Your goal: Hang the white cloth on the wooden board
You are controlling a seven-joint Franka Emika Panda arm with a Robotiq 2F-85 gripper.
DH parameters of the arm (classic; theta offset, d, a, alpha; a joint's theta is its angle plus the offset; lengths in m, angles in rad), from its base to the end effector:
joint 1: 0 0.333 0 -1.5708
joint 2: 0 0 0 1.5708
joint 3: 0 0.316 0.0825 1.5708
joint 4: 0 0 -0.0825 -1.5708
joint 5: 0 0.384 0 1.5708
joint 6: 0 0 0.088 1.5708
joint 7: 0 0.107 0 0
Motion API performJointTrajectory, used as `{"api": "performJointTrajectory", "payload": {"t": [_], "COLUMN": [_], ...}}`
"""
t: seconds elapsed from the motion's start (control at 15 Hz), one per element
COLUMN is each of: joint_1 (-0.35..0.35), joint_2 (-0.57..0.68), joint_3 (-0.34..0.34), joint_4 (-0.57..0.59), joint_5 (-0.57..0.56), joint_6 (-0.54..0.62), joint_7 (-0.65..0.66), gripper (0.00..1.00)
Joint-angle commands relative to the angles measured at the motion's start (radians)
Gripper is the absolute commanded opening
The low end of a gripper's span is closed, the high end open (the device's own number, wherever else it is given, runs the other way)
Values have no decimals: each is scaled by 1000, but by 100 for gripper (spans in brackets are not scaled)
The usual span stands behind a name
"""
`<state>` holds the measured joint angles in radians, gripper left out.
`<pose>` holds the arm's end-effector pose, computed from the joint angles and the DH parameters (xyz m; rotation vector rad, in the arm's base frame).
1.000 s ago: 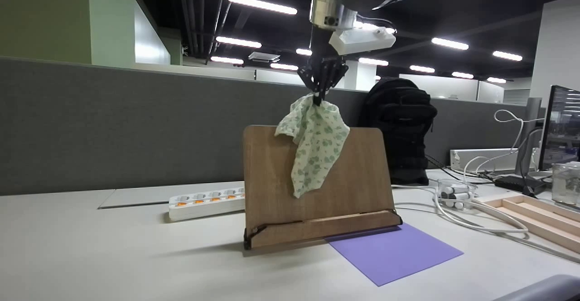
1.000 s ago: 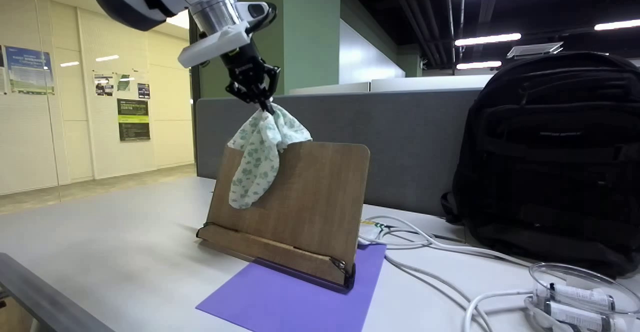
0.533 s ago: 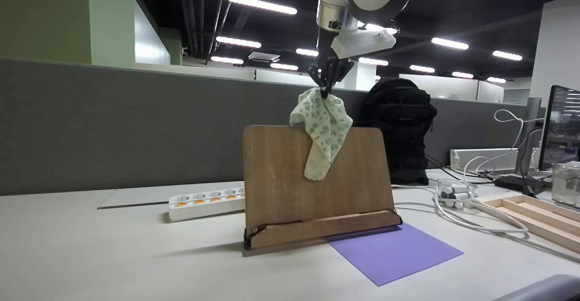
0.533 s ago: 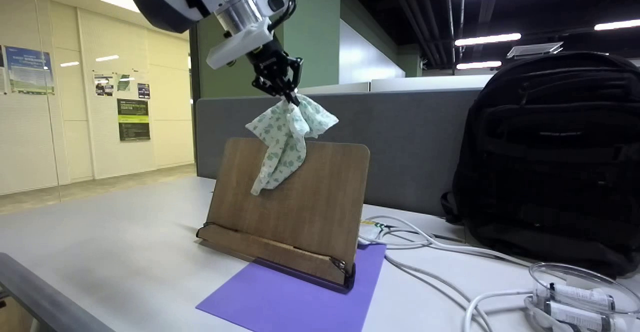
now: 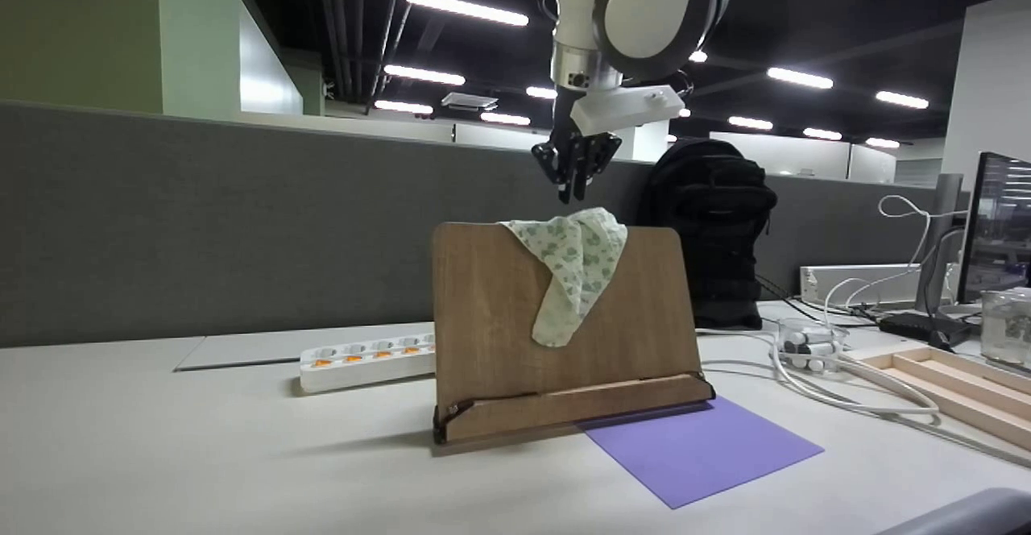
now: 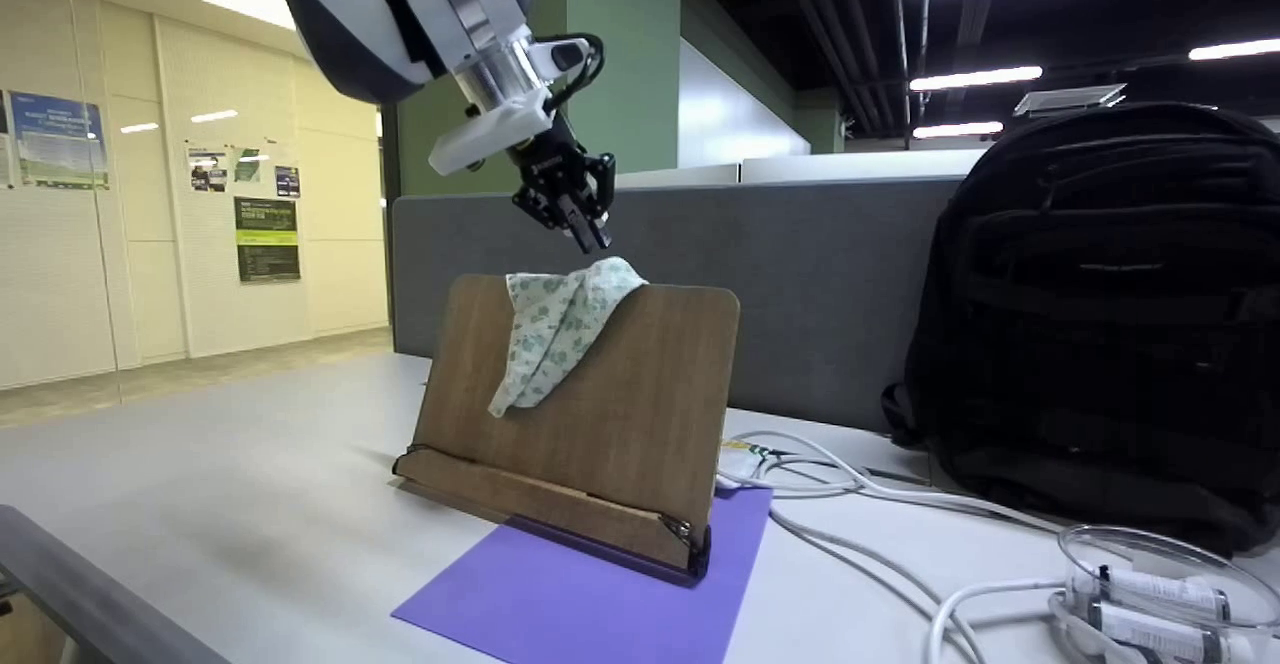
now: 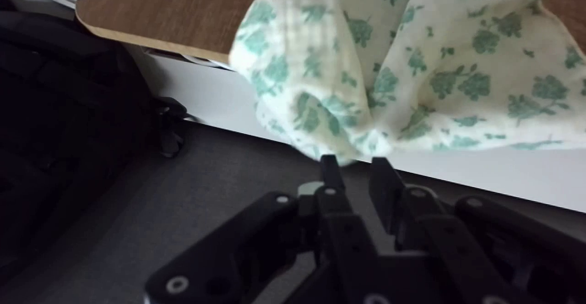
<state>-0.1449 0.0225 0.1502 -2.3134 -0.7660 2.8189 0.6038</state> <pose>0.5416 0.0370 0.3770 2.7833 0.1043 0.7928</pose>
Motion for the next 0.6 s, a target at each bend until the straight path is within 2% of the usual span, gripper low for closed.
{"api": "performJointTrajectory", "payload": {"t": [0.0, 0.4, 0.53], "joint_1": [9, 12, 9], "joint_2": [27, 18, 12], "joint_3": [3, -2, -4], "joint_4": [49, 65, 71], "joint_5": [-30, -60, -67], "joint_6": [-37, -2, 5], "joint_7": [75, 95, 98], "gripper": [55, 95, 100]}}
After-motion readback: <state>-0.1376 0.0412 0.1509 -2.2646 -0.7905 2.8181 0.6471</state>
